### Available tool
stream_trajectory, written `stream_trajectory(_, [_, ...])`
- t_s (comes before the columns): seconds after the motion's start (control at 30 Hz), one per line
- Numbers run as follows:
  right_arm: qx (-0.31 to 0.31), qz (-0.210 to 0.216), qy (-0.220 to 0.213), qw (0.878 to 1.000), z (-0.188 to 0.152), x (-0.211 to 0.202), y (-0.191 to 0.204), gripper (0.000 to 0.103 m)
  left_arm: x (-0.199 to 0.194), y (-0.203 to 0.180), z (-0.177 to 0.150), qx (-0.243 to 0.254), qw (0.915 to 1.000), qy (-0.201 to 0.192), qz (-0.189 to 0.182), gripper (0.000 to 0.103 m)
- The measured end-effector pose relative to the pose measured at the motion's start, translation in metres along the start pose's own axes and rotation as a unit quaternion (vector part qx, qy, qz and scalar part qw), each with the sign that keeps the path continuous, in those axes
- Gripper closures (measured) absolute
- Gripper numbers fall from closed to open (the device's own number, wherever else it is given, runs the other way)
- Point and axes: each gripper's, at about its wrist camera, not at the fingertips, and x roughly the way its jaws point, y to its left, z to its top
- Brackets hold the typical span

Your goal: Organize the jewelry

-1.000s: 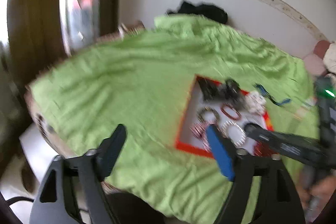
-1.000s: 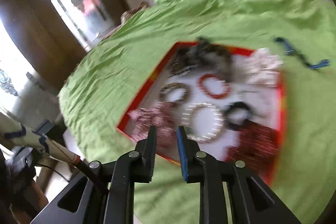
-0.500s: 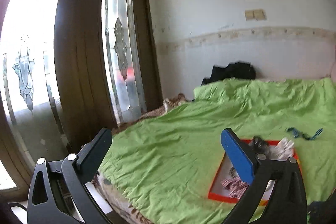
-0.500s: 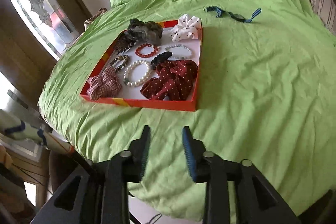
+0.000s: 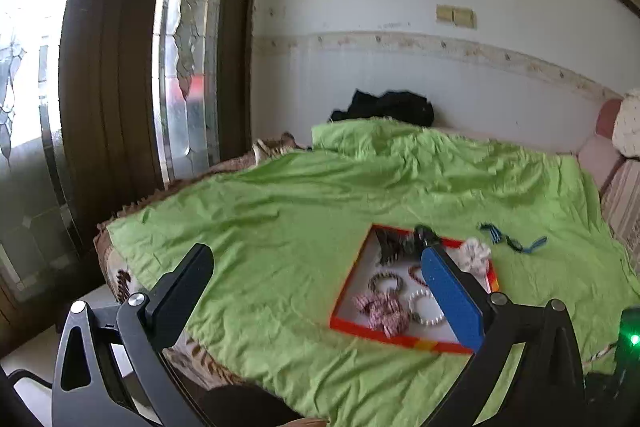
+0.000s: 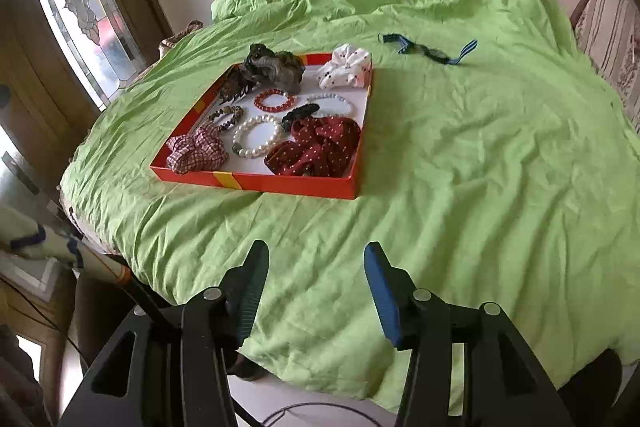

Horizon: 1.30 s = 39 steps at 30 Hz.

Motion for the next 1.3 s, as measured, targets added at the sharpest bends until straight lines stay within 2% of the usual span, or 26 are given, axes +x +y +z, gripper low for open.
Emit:
stream_trajectory(0.37, [-0.008,-0.011,0.003,1.0,-0.006,-0.001,0.01,0.046,0.009,-0.015,-0.034,0.052,0.9957,0.071,-0.03,0.0])
stream_trajectory(0.53, [-0.012,-0.017,0.005,1.0,-0.009,0.0,0.014,0.046,0.021,-0.015,-0.049,0.057,0.9919,0.112,-0.02,0.0])
stream_trajectory(0.7, [-0.019,-0.021,0.007,1.0,-0.01,0.001,0.016,0.046,0.034,-0.016,-0.064,0.056,0.9854,0.158,-0.029,0.0])
stream_trajectory(0.97, [-0.021,-0.031,0.013,0.999,-0.01,0.006,0.018,0.045,0.041,-0.028,-0.082,0.076,0.9781,0.188,-0.047,0.0])
stream_trajectory(1.3, [-0.025,-0.04,0.03,0.998,-0.011,0.017,0.02,0.044,0.061,-0.027,-0.095,0.068,0.9679,0.236,-0.051,0.0])
